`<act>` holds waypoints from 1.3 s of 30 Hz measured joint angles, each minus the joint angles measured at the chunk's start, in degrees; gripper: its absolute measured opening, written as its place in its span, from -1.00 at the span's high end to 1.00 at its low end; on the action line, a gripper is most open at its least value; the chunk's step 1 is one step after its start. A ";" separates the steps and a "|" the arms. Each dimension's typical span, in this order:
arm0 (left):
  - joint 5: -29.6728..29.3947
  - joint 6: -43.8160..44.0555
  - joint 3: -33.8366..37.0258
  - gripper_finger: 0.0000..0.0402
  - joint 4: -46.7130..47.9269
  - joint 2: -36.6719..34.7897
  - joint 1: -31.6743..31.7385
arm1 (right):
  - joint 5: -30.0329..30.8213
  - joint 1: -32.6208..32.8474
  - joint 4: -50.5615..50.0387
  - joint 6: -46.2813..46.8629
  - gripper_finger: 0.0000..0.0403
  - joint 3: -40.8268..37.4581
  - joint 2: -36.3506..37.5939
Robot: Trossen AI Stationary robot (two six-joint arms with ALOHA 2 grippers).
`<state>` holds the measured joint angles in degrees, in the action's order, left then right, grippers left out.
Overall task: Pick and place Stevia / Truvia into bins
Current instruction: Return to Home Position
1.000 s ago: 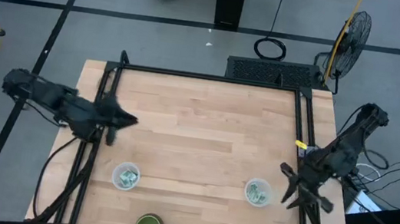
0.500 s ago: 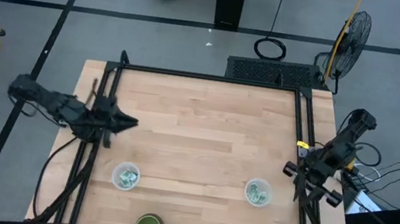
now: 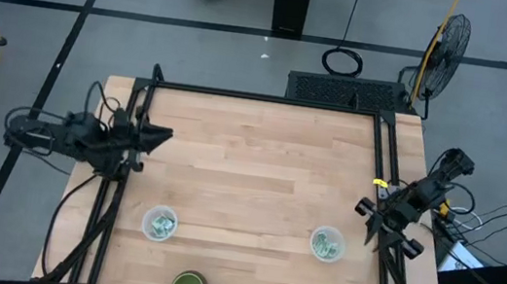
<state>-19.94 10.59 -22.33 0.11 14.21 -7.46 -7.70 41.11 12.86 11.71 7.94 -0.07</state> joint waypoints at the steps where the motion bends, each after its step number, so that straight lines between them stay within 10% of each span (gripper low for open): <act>1: 1.34 0.01 -0.06 0.69 -0.16 -0.59 1.27 | 0.27 -0.89 -1.02 -1.60 0.55 -0.02 -0.01; 19: 12.59 3.65 3.16 0.69 1.08 5.27 15.90 | 7.27 -28.17 -11.84 -1.08 0.56 0.07 -0.04; 39: 18.47 2.65 6.98 0.69 4.13 -14.04 15.14 | -3.09 -29.84 -13.12 3.56 0.56 0.11 -0.17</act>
<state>-1.48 13.24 -15.35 4.24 0.17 7.68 -10.79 11.27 -0.26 15.28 8.05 -0.24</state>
